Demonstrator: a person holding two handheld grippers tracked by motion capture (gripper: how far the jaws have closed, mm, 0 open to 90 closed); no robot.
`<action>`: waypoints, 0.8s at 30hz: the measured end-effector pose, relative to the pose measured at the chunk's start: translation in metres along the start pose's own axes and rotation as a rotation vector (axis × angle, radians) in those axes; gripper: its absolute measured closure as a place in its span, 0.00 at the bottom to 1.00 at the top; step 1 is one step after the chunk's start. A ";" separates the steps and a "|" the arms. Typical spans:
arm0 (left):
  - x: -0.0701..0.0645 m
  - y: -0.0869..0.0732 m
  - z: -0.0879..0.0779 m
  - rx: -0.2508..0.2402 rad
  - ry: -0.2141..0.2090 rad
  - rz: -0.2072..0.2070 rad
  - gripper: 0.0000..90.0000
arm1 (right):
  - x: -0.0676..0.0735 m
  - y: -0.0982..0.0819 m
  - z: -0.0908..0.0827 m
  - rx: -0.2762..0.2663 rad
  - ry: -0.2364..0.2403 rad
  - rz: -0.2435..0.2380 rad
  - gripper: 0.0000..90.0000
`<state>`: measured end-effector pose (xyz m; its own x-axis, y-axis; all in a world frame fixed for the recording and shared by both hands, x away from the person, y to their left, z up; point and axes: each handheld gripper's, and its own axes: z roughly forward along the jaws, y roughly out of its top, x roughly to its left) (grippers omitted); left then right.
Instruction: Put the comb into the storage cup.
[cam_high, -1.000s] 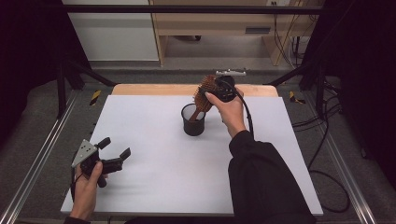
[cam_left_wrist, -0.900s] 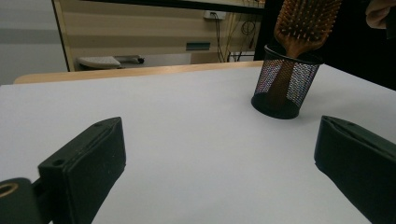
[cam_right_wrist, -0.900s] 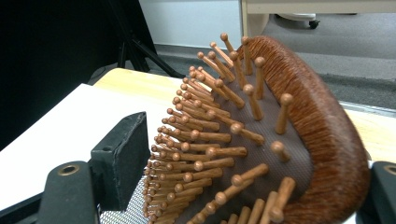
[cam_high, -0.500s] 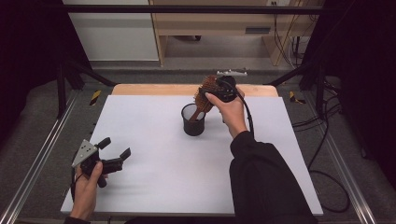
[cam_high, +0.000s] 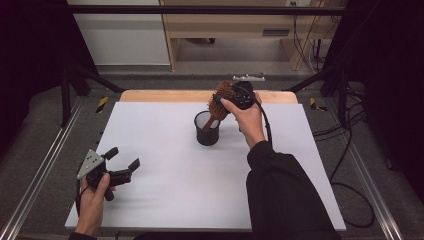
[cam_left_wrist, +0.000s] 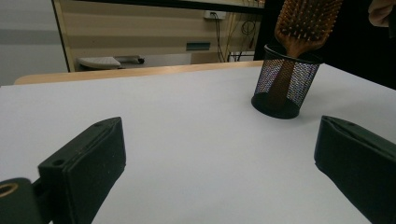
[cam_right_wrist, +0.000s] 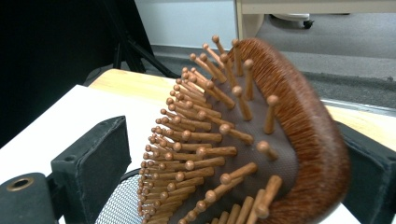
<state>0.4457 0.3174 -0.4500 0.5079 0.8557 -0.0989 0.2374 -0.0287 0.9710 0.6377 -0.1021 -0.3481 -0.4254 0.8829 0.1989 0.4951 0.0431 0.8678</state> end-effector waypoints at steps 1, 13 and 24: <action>0.000 0.000 0.000 0.000 0.000 -0.001 0.03 | 0.000 0.000 -0.001 -0.002 -0.001 0.001 0.08; 0.000 0.000 0.000 0.000 -0.003 -0.001 0.03 | 0.002 0.001 -0.003 -0.001 -0.005 -0.005 0.07; -0.001 0.000 0.000 0.000 -0.006 0.000 0.03 | 0.000 0.001 -0.005 0.001 -0.009 -0.023 0.07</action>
<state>0.4459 0.3166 -0.4498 0.5131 0.8525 -0.1003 0.2375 -0.0287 0.9710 0.6344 -0.1048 -0.3451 -0.4294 0.8860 0.1748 0.4861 0.0636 0.8716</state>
